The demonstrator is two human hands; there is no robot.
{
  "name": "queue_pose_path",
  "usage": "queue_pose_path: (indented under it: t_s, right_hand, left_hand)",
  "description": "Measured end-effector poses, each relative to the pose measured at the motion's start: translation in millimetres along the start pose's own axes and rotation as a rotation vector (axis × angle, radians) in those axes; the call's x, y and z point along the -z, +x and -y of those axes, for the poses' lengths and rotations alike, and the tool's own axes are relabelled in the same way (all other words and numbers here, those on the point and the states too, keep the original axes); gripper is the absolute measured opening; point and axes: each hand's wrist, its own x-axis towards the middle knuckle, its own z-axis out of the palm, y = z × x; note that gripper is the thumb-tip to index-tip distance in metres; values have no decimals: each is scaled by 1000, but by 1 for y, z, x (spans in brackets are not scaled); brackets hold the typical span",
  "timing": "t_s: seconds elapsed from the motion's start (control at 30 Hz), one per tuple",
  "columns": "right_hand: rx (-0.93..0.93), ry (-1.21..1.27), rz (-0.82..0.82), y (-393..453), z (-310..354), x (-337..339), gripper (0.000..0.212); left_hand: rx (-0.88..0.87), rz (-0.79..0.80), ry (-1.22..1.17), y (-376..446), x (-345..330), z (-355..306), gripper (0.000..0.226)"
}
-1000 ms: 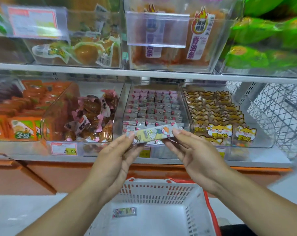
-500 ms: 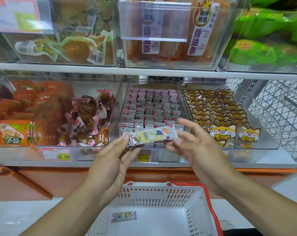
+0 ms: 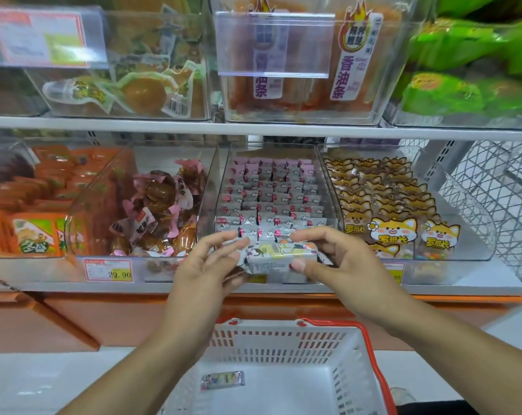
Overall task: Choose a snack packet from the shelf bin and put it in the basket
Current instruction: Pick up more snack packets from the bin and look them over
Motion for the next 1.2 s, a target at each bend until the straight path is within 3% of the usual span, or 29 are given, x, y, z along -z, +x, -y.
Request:
queue_pose_path:
  t_s: [0.13,0.23,0.3,0.43,0.57,0.73,0.9,1.03,1.2]
  right_hand:
    - [-199,308,28,-1,8,-3,20]
    - [-314,365,84,-1,7,-5,34]
    - [-354,392,105,0,5,-6,44]
    - [-246,448,105,2,6,-1,40]
    - [-53,263,99,1,5,2,68]
    - [25,31,-22,0,7,-2,39]
    - [-103,323,-102,4,1,-4,41]
    - [-239,479,-99,9,-3,-2,42]
    - [-195,616,-61,12,-2,0,36]
  left_hand:
    - [-110,146,173,-7,0,-5,19]
    - [-134,196,242,-12,-1,-4,37]
    - [-90,175,168,-12,-2,-3,38]
    - [76,90,-53,-5,-3,-4,40]
    - [148,84,-86,-2,-2,-4,37]
    - [199,74,-14,-2,-3,-1,47]
    - [36,61,21,-2,0,-1,53]
    - [26,71,-21,0,0,1,47]
    - [25,78,-5,5,-1,4,43]
